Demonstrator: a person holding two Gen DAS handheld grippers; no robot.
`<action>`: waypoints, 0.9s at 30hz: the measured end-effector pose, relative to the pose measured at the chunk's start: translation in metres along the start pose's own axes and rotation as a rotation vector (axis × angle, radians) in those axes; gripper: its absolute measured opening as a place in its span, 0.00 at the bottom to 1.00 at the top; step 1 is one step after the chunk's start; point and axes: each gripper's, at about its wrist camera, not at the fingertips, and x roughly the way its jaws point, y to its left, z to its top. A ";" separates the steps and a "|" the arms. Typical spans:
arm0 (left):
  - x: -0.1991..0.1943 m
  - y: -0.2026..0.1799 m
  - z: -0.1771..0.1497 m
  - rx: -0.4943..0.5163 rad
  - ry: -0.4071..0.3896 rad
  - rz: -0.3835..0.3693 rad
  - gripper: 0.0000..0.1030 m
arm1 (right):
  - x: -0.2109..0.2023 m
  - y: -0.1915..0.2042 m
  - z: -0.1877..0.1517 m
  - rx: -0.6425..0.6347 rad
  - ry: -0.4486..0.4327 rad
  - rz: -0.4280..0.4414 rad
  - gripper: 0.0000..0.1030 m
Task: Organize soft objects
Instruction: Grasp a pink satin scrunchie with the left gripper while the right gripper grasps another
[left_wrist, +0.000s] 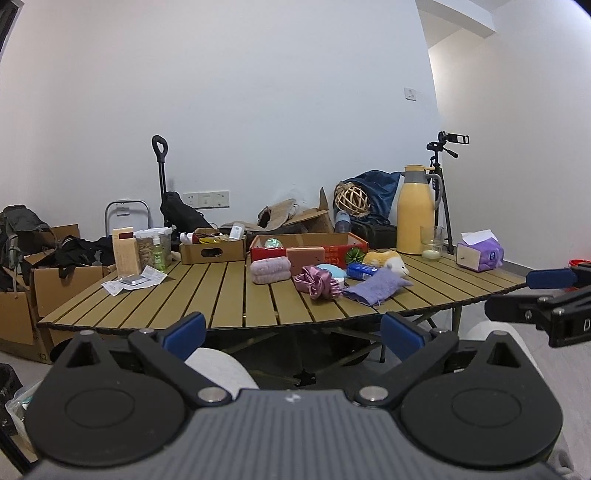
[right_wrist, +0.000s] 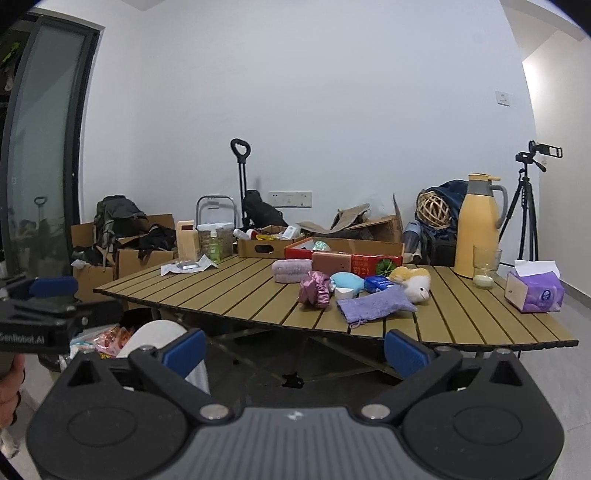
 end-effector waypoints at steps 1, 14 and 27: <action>0.002 0.000 -0.001 0.000 0.004 0.002 1.00 | 0.001 -0.002 0.000 0.006 -0.004 0.001 1.00; 0.063 0.012 0.010 -0.009 0.033 0.015 1.00 | 0.051 -0.014 0.010 0.032 0.012 0.003 0.98; 0.217 0.040 0.048 0.005 0.039 -0.036 1.00 | 0.188 -0.042 0.023 0.060 0.064 0.012 0.82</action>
